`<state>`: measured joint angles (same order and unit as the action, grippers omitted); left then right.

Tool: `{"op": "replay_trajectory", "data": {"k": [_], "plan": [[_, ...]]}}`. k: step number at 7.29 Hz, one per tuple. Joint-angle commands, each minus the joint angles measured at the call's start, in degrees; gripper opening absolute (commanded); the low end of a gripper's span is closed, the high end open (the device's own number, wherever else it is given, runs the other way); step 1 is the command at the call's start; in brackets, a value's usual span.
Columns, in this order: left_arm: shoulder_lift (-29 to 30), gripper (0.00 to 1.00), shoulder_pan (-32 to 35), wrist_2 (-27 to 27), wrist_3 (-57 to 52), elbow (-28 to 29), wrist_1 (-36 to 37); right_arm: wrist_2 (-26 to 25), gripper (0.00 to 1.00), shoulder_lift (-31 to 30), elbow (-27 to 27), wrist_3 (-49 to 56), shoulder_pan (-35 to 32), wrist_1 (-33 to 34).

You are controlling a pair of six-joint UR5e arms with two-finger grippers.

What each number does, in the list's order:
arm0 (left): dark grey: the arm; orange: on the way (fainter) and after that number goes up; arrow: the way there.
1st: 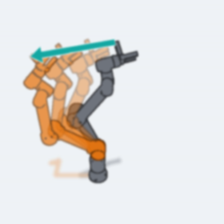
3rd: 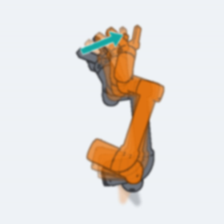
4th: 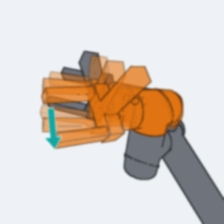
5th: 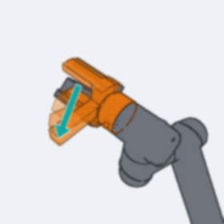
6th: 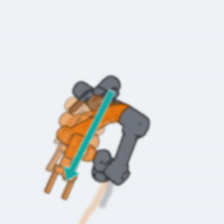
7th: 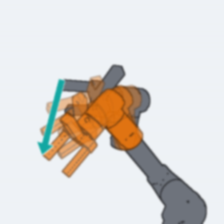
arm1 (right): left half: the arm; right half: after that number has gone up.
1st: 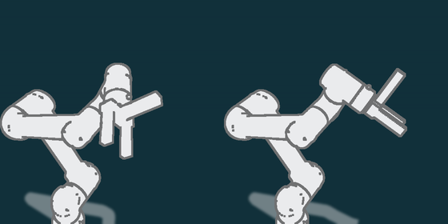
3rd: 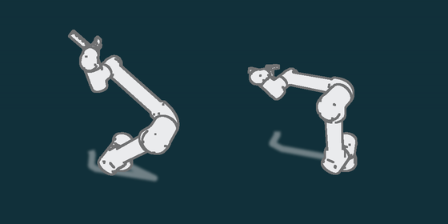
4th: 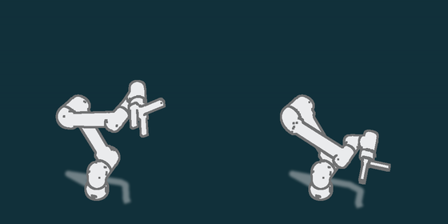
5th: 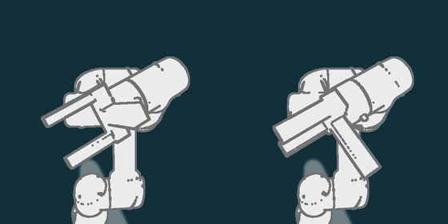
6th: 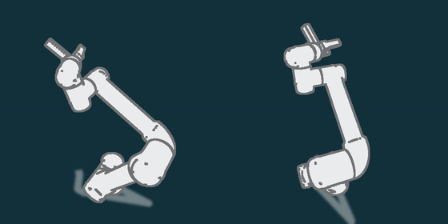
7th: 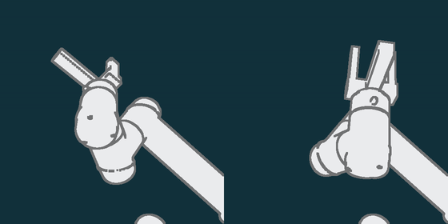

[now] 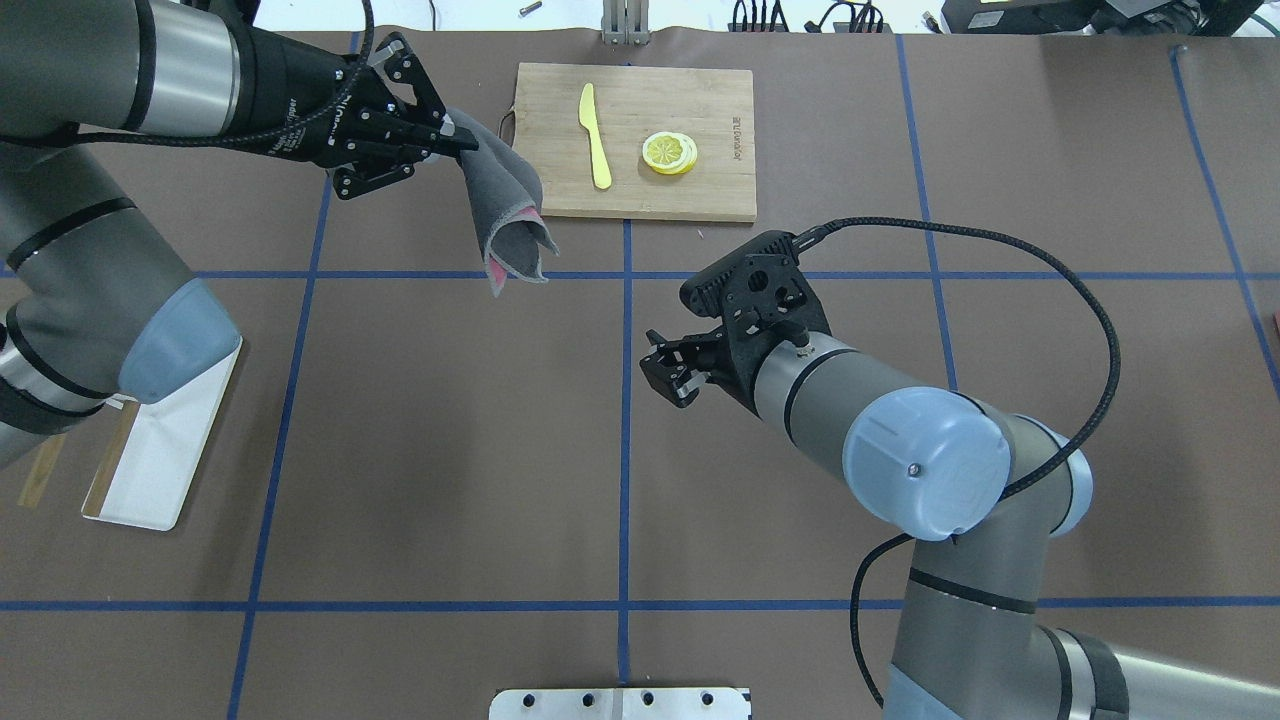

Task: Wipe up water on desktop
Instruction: 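Grasp the gray cloth held by the left gripper with the right gripper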

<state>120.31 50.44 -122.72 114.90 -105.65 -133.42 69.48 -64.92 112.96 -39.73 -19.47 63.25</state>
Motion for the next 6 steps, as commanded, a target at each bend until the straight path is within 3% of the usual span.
{"op": "replay_trajectory", "data": {"k": [1,2,4,6], "plan": [[0.88,0.00,-3.05,1.42,2.17,-1.14,0.00,-5.74,0.93,2.94,-0.55,0.00,4.42,0.20],[0.89,0.00,-4.29,2.04,4.09,-2.19,-0.09,-7.33,0.90,3.92,-1.16,0.00,5.48,0.21],[0.62,0.00,-7.19,2.13,4.28,-3.34,-0.09,-7.87,0.68,4.01,-1.60,0.79,5.75,0.21],[0.01,0.00,-9.12,2.05,4.28,-4.74,-0.09,-8.05,0.67,3.84,-1.60,0.79,5.58,0.12]]}}
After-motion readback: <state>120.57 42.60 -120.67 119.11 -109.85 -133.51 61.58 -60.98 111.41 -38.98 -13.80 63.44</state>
